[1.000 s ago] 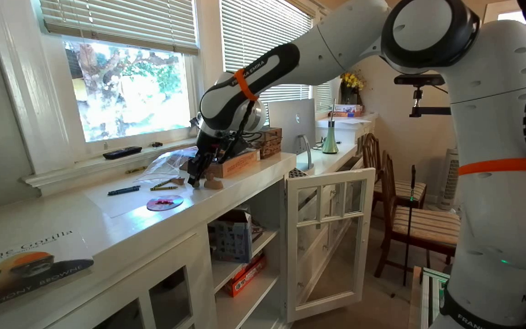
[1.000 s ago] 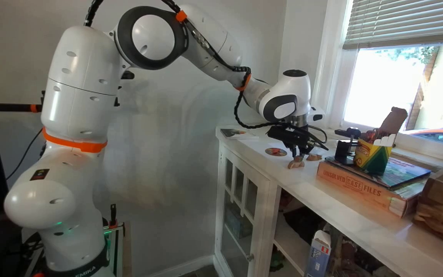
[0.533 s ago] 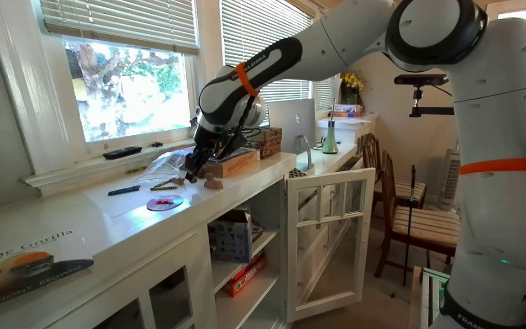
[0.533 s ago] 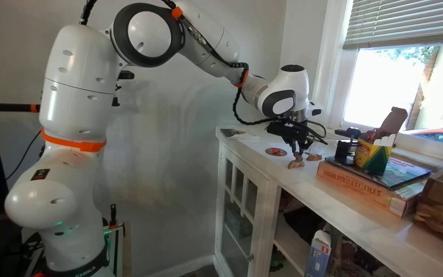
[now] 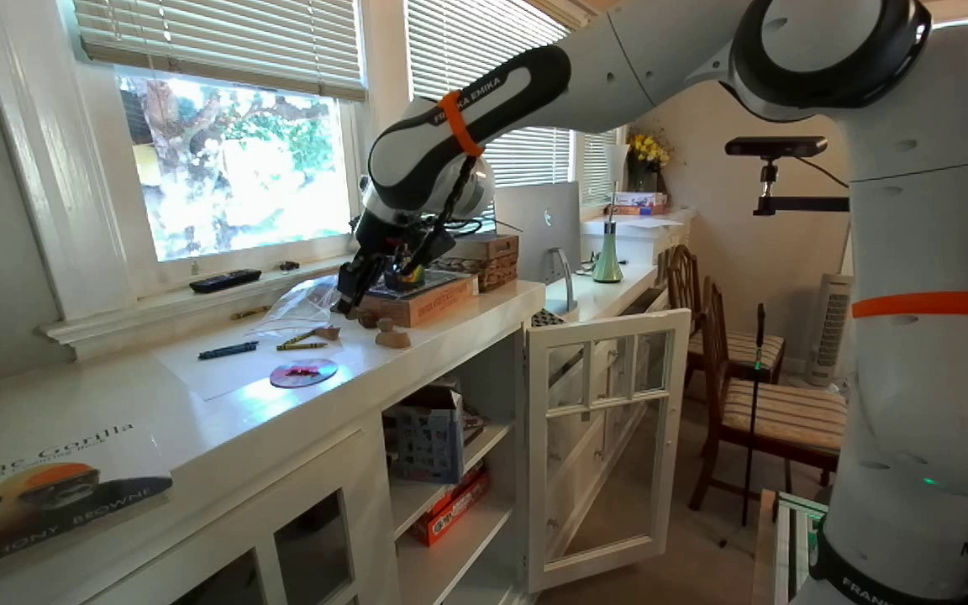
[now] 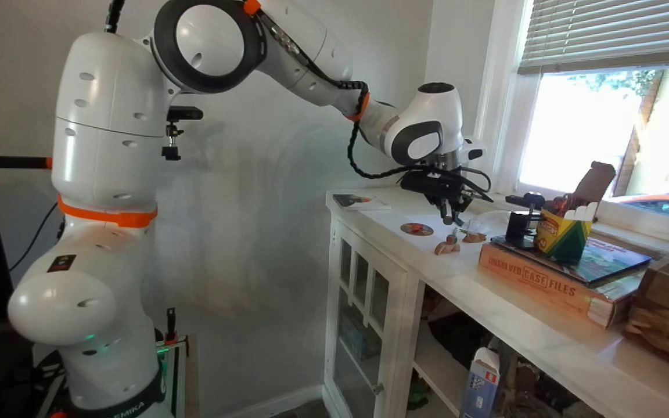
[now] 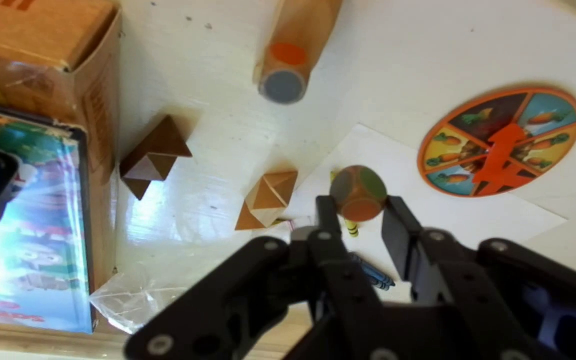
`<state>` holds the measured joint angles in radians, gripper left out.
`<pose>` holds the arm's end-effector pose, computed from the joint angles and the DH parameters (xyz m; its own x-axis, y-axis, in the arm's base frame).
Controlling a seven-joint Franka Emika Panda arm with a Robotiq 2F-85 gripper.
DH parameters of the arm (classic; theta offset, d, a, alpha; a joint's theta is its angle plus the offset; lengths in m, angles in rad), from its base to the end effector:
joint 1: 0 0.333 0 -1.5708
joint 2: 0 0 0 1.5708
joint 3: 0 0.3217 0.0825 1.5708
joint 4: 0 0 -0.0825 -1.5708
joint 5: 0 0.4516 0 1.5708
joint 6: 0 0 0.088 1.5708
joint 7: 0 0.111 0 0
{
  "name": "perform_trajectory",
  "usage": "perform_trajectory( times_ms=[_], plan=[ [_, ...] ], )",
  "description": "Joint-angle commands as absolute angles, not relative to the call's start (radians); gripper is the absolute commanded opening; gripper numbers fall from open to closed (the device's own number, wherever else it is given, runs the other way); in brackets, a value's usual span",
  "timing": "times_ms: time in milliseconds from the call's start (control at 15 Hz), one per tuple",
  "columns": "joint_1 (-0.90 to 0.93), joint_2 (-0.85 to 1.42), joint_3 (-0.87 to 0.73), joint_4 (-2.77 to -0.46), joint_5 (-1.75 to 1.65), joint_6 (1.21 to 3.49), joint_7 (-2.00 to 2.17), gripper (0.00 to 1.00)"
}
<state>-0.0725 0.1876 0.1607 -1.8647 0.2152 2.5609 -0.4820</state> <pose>0.7080 0.0546 0.4448 0.7839 0.3476 0.5145 0.3929 -0.9193 0.0225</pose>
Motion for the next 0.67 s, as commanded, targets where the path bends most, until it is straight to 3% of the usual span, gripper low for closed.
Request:
perform_trajectory(
  times_ms=[0,600],
  plan=[
    [-0.058,0.123,0.139,-1.922,0.219,2.539,-0.478,0.07],
    [-0.046,0.041,0.107,-2.015,0.222,2.495,-0.489,0.07]
  ],
)
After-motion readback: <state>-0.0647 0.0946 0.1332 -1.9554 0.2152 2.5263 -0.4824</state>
